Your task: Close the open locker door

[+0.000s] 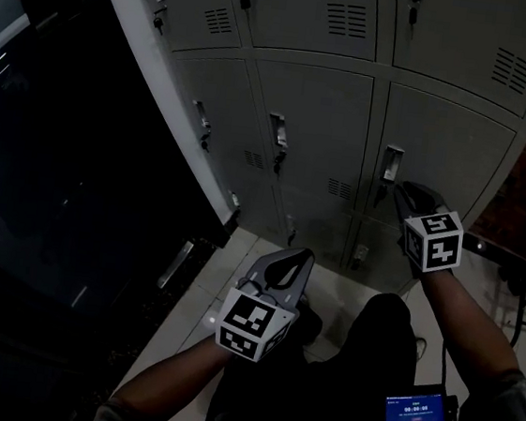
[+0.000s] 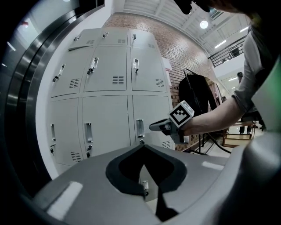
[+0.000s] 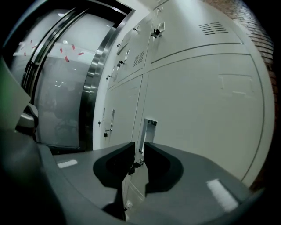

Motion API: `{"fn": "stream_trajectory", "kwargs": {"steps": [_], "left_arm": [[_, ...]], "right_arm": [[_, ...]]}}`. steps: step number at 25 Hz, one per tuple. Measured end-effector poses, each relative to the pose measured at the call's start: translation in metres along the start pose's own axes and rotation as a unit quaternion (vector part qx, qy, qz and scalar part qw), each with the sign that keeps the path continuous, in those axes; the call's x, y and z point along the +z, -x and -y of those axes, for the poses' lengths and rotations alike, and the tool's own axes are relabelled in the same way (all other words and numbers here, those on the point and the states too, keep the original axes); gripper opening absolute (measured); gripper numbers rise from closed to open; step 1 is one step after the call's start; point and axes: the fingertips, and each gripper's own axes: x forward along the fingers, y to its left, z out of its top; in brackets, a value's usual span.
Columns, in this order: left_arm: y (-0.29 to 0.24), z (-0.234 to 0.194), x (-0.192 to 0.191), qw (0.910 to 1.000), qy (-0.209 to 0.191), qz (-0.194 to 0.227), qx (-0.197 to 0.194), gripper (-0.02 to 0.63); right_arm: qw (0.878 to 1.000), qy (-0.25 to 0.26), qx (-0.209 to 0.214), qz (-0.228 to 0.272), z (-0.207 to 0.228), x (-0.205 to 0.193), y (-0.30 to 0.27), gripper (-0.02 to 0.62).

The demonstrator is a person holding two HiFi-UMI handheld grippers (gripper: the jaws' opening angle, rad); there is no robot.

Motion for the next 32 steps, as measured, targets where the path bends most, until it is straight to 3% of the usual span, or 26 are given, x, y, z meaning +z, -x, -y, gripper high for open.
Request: {"fn": "stream_trajectory", "kwargs": {"steps": [10, 19, 26, 32], "left_arm": [[-0.040, 0.057, 0.019, 0.9989, -0.021, 0.002, -0.042, 0.002], [-0.068, 0.124, 0.039, 0.9947, -0.038, 0.016, -0.094, 0.002], [-0.074, 0.171, 0.050, 0.9875, -0.032, 0.028, -0.152, 0.002], [-0.081, 0.191, 0.053, 0.9860, -0.015, 0.024, -0.164, 0.002]], "right_arm": [[0.993, -0.008, 0.106, 0.055, -0.022, 0.001, 0.117, 0.005], [0.988, -0.011, 0.139, 0.063, -0.022, -0.023, 0.224, 0.006], [0.992, -0.033, 0.112, 0.053, -0.006, -0.039, 0.268, 0.006], [0.992, -0.055, 0.094, 0.066, 0.006, -0.041, 0.292, 0.006]]}}
